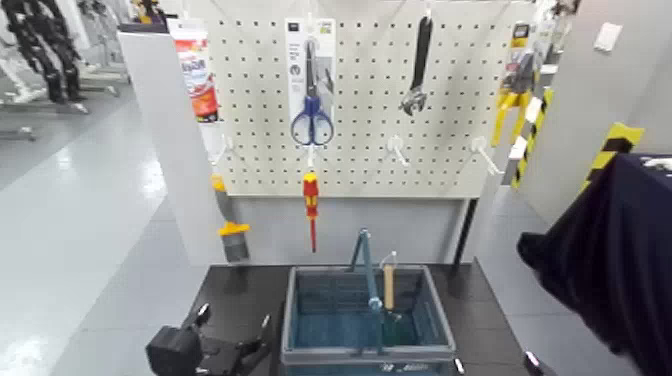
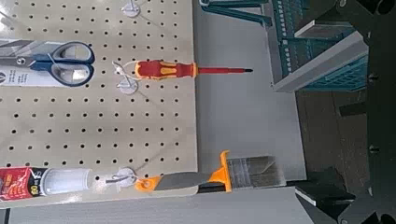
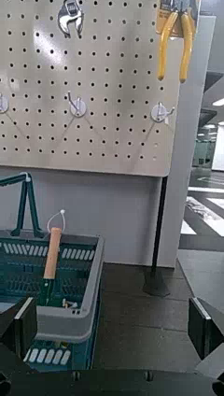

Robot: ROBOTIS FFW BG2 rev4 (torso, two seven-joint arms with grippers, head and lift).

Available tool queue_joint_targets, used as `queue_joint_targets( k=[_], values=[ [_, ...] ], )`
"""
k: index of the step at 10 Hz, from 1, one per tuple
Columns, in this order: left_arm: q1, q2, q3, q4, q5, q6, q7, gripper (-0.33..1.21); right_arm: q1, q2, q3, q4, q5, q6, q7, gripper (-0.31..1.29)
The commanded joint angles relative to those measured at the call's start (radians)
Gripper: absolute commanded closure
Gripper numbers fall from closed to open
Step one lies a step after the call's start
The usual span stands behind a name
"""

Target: Put the tool with the wooden handle into the crate.

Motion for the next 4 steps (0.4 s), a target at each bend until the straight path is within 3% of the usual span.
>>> queue_joint_targets(
  k=[1,4],
  values=[
    [0.007,-0.009,0.007,0.000,-0.003,-0.004,0.000,0.13,0.012,0.002,-0.001,0.008,-0.014,-0.024,0.006,0.10],
    [0.009,-0.009,0.007,0.000,-0.003,-0.004,0.000,0.13,0.006,0.002,-0.002,0.017,-0.014,-0.036,0.034,0.11]
  ],
)
